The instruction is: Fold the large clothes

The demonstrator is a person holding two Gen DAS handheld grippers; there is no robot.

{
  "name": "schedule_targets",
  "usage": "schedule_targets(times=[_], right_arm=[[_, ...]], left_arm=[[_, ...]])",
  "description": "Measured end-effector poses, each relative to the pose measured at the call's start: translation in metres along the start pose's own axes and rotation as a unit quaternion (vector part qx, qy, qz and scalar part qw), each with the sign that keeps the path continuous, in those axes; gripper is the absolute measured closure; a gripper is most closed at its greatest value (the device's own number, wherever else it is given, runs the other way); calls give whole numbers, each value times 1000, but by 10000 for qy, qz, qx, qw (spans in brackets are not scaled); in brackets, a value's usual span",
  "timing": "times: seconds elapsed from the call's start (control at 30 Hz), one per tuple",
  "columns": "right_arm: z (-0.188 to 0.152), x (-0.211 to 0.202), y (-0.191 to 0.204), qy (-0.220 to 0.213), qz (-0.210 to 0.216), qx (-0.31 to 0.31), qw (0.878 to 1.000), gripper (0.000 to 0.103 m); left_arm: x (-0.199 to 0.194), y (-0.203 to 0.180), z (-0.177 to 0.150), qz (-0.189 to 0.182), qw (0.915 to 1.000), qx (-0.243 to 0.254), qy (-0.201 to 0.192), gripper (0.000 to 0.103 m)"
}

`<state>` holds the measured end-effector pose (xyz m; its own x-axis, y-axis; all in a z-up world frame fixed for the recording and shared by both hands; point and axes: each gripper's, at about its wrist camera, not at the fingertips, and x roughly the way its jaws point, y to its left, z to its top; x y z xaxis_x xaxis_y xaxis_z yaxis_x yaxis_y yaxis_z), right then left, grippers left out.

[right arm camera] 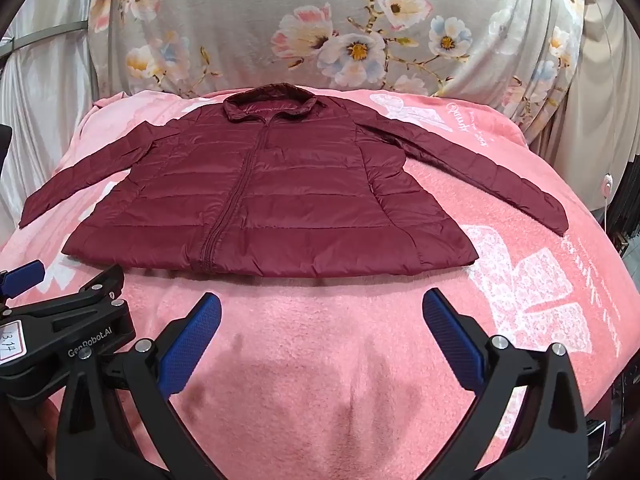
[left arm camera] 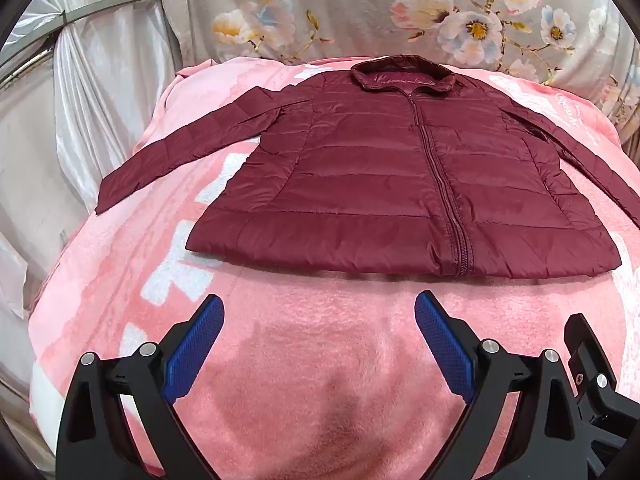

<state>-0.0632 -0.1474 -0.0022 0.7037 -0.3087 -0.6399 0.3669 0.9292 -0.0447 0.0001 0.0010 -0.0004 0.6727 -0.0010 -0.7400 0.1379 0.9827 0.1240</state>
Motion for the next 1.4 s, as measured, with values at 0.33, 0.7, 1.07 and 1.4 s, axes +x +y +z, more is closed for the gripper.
schedule_targets(times=[0.33, 0.7, 1.07, 1.4], right_arm=[[-1, 2, -1, 3, -14, -14, 10000, 5], [-3, 6, 2, 47, -17, -16, 10000, 5], [-3, 6, 2, 51, -17, -11, 10000, 5], [-4, 6, 2, 49, -16, -13, 10000, 5]], left_arm=[[1, 0, -1, 10, 10000, 14, -9, 10], [10, 6, -1, 4, 10000, 6, 9, 10], [10, 7, 0, 1, 10000, 10, 16, 10], [7, 6, -2, 14, 10000, 11, 9, 10]])
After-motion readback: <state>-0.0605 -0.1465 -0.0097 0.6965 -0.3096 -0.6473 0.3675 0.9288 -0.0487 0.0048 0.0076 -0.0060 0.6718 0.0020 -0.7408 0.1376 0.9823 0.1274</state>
